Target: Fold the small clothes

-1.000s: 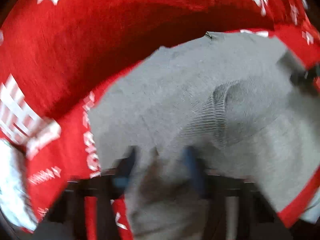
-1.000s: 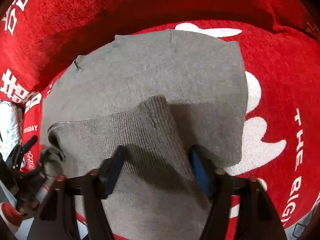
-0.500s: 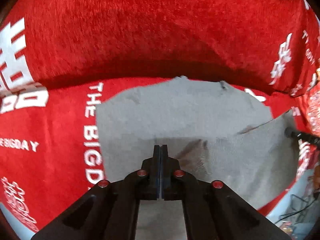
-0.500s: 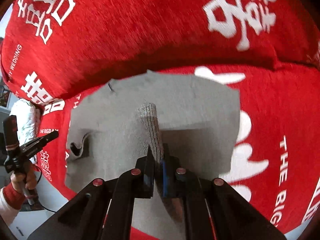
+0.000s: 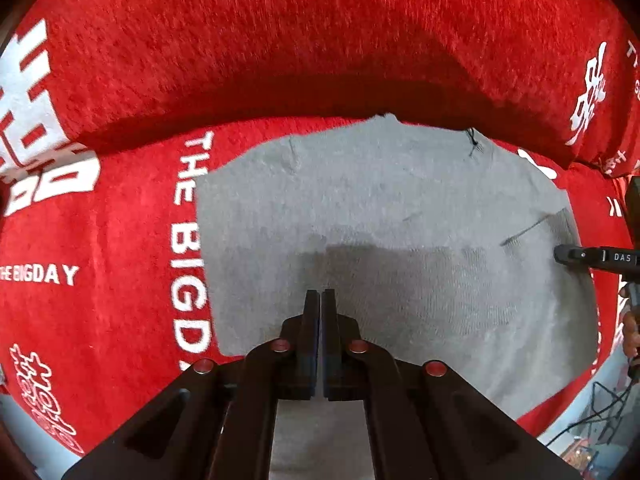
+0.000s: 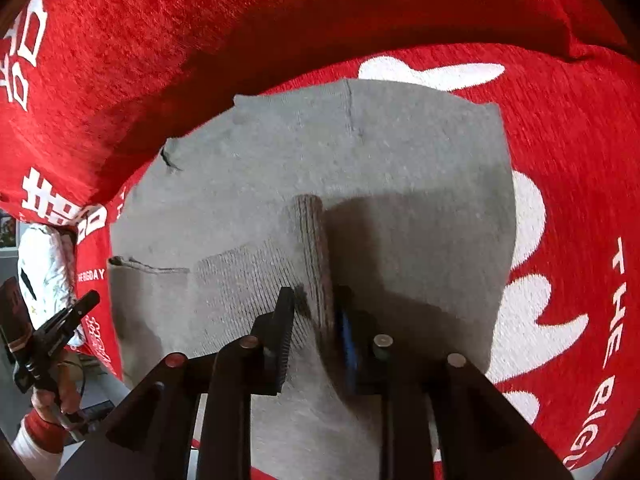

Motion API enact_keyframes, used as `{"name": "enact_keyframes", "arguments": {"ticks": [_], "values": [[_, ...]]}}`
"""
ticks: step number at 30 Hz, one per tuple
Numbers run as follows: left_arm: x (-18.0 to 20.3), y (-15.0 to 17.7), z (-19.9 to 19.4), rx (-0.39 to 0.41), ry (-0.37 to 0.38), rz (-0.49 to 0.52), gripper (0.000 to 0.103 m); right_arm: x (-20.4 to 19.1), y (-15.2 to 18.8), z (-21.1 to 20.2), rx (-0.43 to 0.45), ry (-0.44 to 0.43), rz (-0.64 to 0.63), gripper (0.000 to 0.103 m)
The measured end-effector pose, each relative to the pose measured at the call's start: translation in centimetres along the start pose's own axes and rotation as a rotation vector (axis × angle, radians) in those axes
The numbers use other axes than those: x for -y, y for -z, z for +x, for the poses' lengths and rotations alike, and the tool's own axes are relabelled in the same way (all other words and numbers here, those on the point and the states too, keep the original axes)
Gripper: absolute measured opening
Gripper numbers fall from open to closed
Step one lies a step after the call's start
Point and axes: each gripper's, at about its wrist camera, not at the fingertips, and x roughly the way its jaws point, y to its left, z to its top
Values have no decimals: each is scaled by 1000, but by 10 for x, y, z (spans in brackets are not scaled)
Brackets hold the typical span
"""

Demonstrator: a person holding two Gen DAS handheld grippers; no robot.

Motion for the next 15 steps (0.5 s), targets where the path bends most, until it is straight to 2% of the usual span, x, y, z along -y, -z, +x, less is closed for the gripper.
{"name": "enact_keyframes", "arguments": {"ticks": [3, 5, 6, 7, 8, 9, 10, 11, 15], "values": [[-2, -4, 10, -23, 23, -15, 1, 0, 1, 1, -1, -1, 4, 26], [-2, -6, 14, -26, 35, -24, 1, -1, 1, 2, -1, -15, 3, 37], [-2, -7, 15, -27, 34, -27, 1, -2, 2, 1, 0, -21, -1, 47], [-2, -8, 17, -30, 34, -30, 7, -4, 2, 1, 1, -19, -10, 53], [-2, -8, 18, -32, 32, -32, 22, -6, 2, 1, 3, -11, -20, 53], [-2, -8, 18, -33, 29, -34, 80, -8, 2, 2, 4, -2, -29, 53], [-1, -7, 15, -13, -3, -36, 101, -10, 3, 3, 5, 3, -34, 53], [1, -6, 12, 11, -22, -29, 102, -11, 4, 2, 7, 5, -34, 53], [4, -7, 13, -1, -36, -1, 102, -11, 4, -1, 22, 6, -31, 53]]}}
